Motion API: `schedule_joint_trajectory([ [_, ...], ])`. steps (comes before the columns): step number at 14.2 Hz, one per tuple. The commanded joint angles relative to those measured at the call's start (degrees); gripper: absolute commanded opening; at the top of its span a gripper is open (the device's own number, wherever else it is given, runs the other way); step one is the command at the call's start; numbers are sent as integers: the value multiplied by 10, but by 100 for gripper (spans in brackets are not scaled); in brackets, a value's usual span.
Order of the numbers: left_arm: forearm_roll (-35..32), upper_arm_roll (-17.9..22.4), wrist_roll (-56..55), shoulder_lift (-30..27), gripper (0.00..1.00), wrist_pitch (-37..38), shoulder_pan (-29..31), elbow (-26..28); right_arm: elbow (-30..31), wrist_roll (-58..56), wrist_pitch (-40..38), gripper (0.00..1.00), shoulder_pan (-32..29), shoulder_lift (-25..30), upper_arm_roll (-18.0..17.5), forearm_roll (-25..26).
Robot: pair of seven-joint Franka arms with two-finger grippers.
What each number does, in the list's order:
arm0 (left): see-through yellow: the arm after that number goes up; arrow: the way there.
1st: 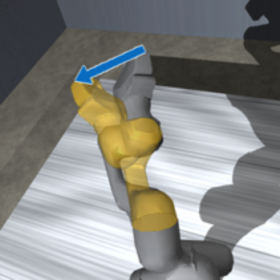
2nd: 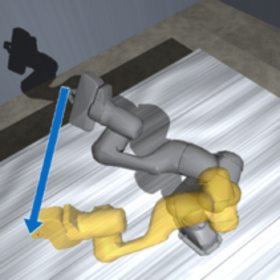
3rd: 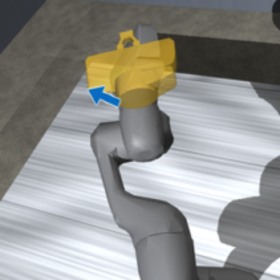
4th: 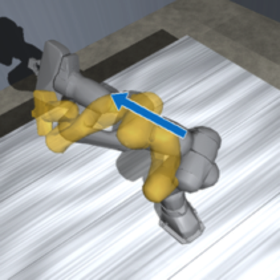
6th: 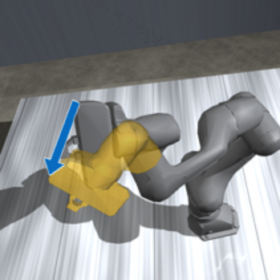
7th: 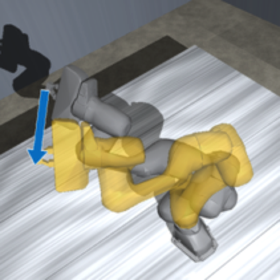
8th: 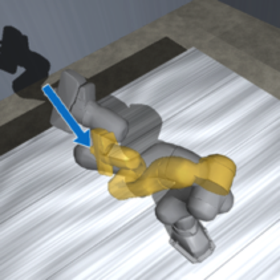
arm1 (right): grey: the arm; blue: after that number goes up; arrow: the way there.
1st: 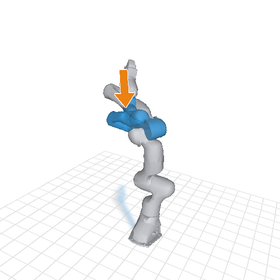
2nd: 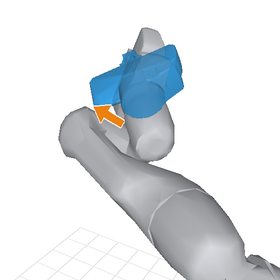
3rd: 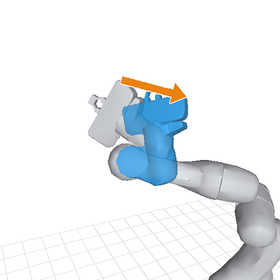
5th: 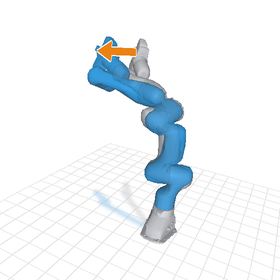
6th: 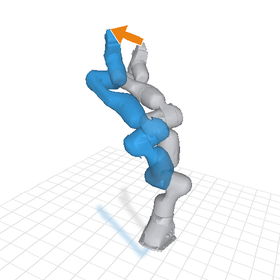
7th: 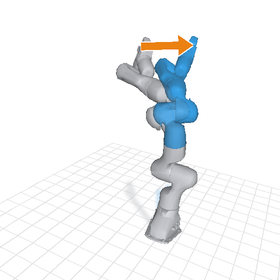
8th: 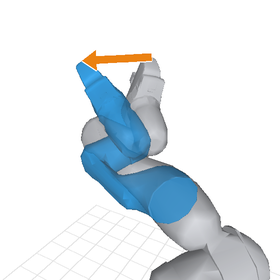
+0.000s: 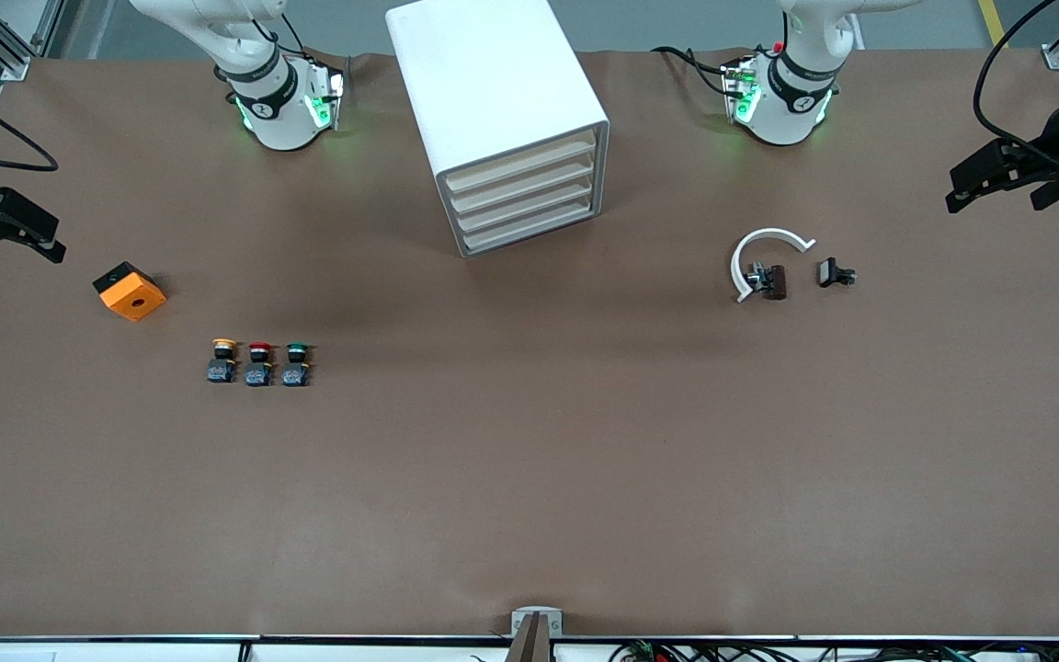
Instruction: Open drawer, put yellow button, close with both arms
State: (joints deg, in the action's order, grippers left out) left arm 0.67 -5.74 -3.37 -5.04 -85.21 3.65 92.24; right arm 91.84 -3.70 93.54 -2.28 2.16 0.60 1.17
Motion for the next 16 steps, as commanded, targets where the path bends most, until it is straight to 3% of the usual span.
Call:
schedule_joint_trajectory([
  [1,-11,-1,-1,2,100,8,1,-12,-7,5,-4,100,-1,-1,-3,1],
  [11,-10,0,-1,27,100,8,8,-16,-11,5,1,100,0,-8,-3,0],
  [16,-11,-1,1,42,100,8,7,-16,-18,2,1,100,30,-33,-3,6],
])
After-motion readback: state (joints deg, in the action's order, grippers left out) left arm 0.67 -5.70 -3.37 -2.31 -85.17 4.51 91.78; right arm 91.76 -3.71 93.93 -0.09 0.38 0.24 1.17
